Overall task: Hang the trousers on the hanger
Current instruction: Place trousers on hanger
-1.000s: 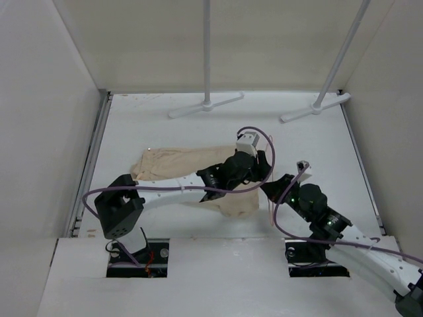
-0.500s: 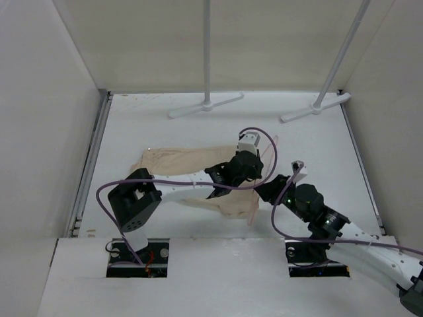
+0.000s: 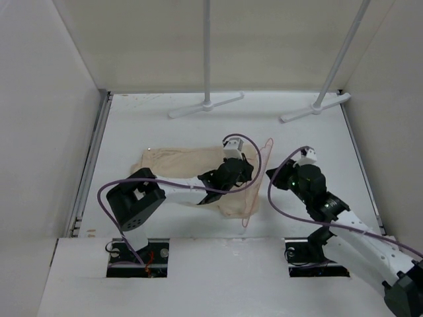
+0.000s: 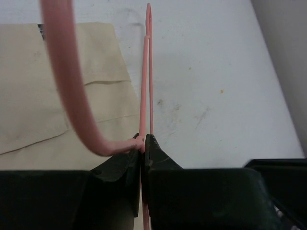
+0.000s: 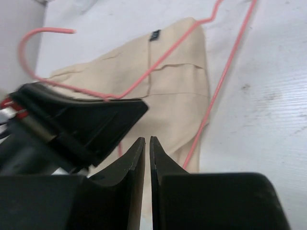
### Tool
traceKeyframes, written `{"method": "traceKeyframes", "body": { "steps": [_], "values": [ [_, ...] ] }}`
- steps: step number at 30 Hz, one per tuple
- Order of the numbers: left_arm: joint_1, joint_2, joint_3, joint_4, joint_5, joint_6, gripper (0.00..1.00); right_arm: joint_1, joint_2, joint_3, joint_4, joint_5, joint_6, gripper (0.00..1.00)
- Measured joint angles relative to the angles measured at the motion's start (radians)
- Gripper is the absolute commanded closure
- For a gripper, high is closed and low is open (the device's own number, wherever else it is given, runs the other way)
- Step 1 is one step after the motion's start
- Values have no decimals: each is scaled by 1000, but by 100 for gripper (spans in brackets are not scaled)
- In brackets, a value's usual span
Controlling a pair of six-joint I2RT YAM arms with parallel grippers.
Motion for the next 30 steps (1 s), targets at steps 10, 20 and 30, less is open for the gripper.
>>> {"method": "traceKeyframes", "body": {
  "steps": [10,20,30],
  "values": [
    [-52,2,-86,226,-129,-213,98,-72,238,22,91,-76,-34,79],
    [-70,122,-117,401,-242,-274,98,-148,560,83,250,-165,-69,36],
    [-60,134,-122,362,-321,-281,98,-148,800,158,382,-192,-92,28]
  ]
}}
